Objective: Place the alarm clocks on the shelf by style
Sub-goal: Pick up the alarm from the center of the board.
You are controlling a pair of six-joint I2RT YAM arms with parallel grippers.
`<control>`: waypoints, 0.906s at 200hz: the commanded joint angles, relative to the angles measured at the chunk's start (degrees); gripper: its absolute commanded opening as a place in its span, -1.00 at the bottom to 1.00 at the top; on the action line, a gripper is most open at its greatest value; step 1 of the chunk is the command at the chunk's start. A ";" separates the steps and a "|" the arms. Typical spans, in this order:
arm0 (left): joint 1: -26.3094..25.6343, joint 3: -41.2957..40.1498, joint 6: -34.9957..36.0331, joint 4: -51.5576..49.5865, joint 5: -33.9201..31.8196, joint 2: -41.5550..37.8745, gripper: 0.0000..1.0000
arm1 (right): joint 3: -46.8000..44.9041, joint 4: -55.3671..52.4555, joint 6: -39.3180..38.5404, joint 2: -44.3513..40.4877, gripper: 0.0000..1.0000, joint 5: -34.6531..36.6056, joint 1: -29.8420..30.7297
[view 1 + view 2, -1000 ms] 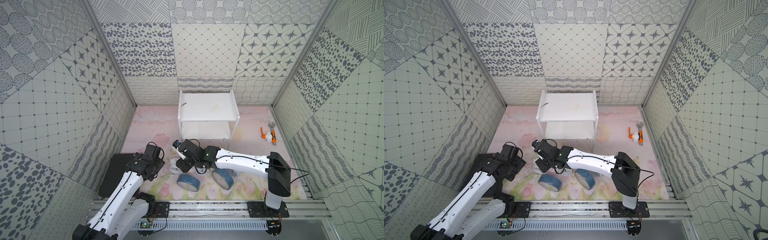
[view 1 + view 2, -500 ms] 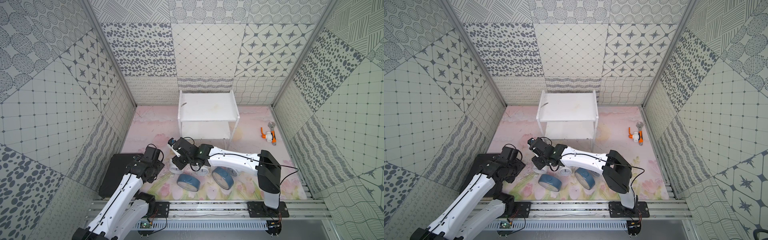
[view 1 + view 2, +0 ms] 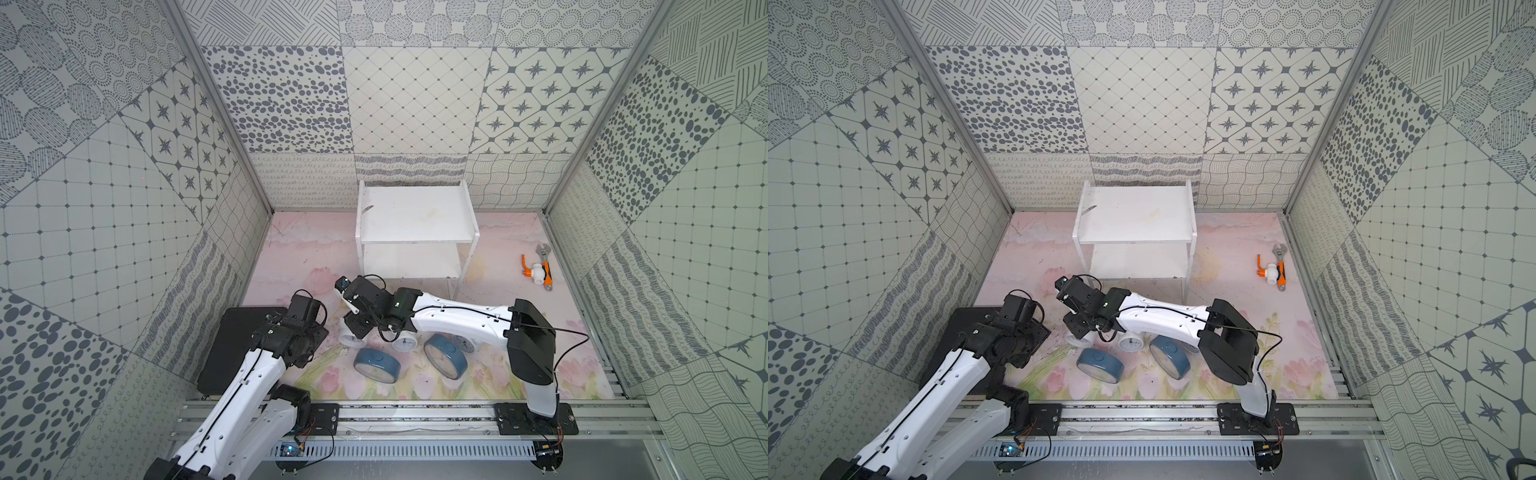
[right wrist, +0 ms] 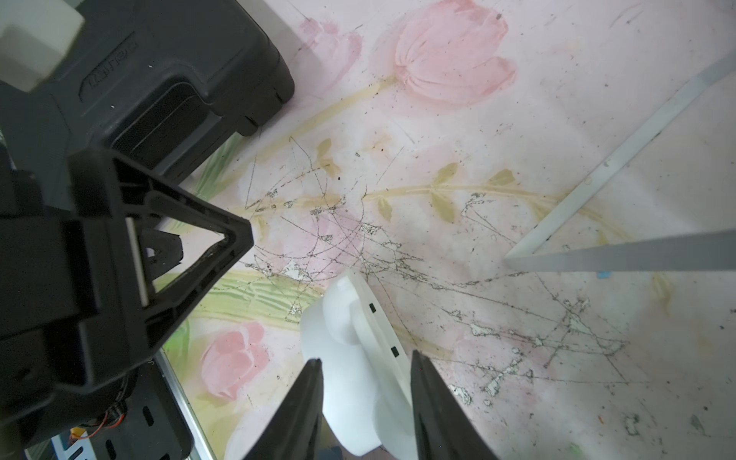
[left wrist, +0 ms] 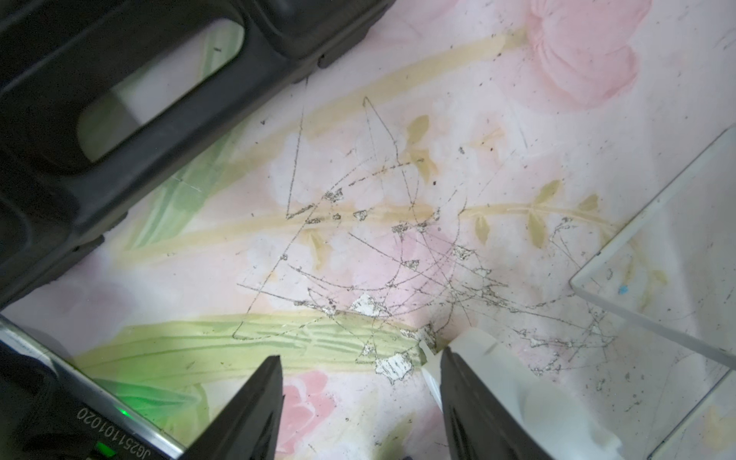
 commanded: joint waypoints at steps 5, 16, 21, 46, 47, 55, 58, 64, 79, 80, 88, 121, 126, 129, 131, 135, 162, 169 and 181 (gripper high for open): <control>0.14 -0.54 -0.58 -1.12 0.45 0.12 0.31 | 0.17 1.53 0.10 1.12 -0.19 0.04 -0.01; 0.10 -0.72 -0.60 -0.79 0.63 0.42 0.30 | 0.02 1.54 0.06 1.20 -0.21 0.09 0.00; 0.12 -0.58 -0.62 -0.91 0.69 0.51 0.30 | -0.04 1.50 0.17 1.30 -0.22 0.16 -0.01; 0.13 -0.63 -0.49 -0.77 0.61 0.56 0.29 | -0.28 1.62 0.32 1.39 -0.31 -0.12 -0.02; 0.13 -0.67 -0.51 -0.75 0.62 0.56 0.29 | -0.28 1.62 0.32 1.43 -0.31 -0.12 -0.01; 0.12 -0.64 -0.52 -0.73 0.47 0.52 0.29 | -0.35 1.64 0.40 1.42 -0.31 -0.01 -0.01; 0.06 -0.70 -0.49 -0.81 0.45 0.51 0.29 | -0.29 1.56 0.42 1.52 -0.31 0.07 -0.03; 0.12 -0.62 -0.49 -0.92 0.41 0.47 0.29 | -0.29 1.45 0.54 1.50 -0.31 0.21 -0.03; 0.12 -0.86 -0.58 -0.80 0.43 0.20 0.28 | -0.62 1.51 0.60 1.40 -0.31 0.50 -0.01; 0.17 -0.91 -0.60 -0.81 0.44 0.16 0.28 | -0.67 1.53 0.64 1.39 -0.31 0.50 -0.05; 0.08 -0.95 -0.58 -0.48 0.54 0.12 0.29 | -0.96 1.77 0.63 1.35 -0.31 0.58 -0.01; 0.11 -0.53 -0.27 -0.49 0.04 0.25 0.28 | -1.55 1.93 0.85 1.28 -0.36 0.36 -0.01; 0.16 -0.61 -0.25 -0.45 0.06 0.21 0.28 | -1.67 2.06 0.93 1.17 -0.37 0.37 -0.01; 0.13 -0.62 -0.26 -0.40 0.10 0.33 0.28 | -1.77 2.06 0.94 1.13 -0.38 0.36 -0.01; 0.15 -0.55 -0.24 -0.45 0.06 0.33 0.28 | -1.82 2.06 1.00 1.12 -0.38 0.37 -0.01; 0.08 -0.46 -0.20 -0.43 0.10 0.45 0.28 | -1.89 2.07 1.11 1.10 -0.39 0.45 -0.01; 0.10 -0.44 -0.24 -0.63 -0.09 0.23 0.28 | -2.22 2.55 1.16 0.77 -0.47 0.45 0.00; 0.13 -0.43 -0.14 -0.62 -0.28 0.16 0.28 | -2.22 2.60 1.20 0.78 -0.52 0.49 -0.01; 0.13 -0.19 -0.09 -0.98 -0.61 0.12 0.28 | -1.98 2.55 1.22 0.94 -0.55 0.25 -0.01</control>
